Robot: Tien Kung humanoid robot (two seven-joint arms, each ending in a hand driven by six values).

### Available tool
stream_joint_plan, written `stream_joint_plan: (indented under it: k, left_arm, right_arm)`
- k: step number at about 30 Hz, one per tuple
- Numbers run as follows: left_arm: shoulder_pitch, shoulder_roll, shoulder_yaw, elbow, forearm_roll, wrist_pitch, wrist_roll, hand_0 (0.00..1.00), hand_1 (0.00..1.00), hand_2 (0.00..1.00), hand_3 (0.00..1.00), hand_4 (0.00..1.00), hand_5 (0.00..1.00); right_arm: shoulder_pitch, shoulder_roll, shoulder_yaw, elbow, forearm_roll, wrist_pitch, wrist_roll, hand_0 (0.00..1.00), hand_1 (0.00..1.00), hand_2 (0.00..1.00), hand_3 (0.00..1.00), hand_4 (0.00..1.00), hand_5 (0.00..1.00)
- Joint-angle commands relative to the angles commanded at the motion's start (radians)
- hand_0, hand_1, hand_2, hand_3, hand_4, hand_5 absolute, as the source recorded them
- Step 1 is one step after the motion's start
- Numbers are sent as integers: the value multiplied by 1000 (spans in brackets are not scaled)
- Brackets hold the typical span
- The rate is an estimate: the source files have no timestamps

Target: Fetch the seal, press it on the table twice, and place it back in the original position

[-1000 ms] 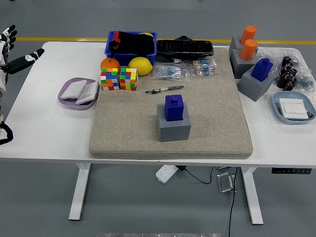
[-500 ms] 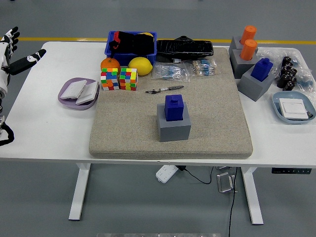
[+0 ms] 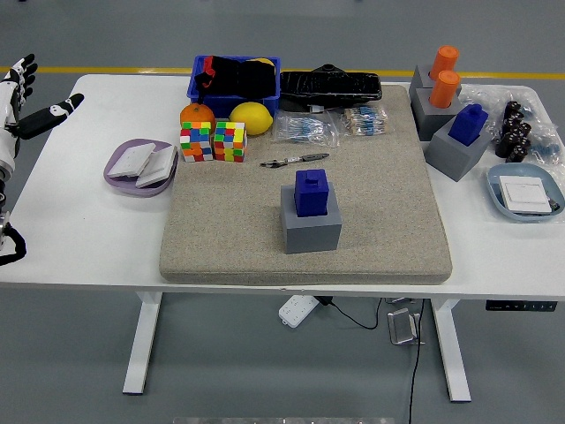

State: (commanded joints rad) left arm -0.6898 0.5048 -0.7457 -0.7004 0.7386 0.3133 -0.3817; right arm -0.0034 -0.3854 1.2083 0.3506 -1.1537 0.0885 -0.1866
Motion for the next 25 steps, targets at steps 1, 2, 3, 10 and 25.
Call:
stream_joint_plan:
  k: [1, 2, 3, 10, 25]
  left_arm:
    - [0, -1, 1, 0, 0, 0, 0, 961, 998, 998, 998, 924, 304]
    - [-1, -1, 2, 0, 1, 0, 1, 961, 998, 998, 998, 924, 304]
    - [-3, -2, 3, -1, 1, 0, 1, 961, 998, 998, 998, 924, 304]
    - [-7, -1, 3, -2, 0, 0, 0, 961, 998, 998, 998, 919, 296]
    - [-15, -3, 2, -4, 0, 0, 0, 961, 998, 998, 998, 917, 283]
  right_arm:
    - [-1, 1, 1, 0, 0, -1, 0, 928, 761, 751, 664, 804, 398]
    - [-2, 1, 2, 0, 1, -1, 0, 928, 761, 751, 664, 804, 398]
    - [-4, 3, 2, -1, 0, 0, 0, 928, 761, 751, 664, 804, 398]
    - [-11, 9, 7, -6, -3, 1, -1, 928, 760, 750, 663, 801, 397]
    - [-7, 5, 12, -3, -3, 0, -2, 926, 759, 750, 662, 795, 393]
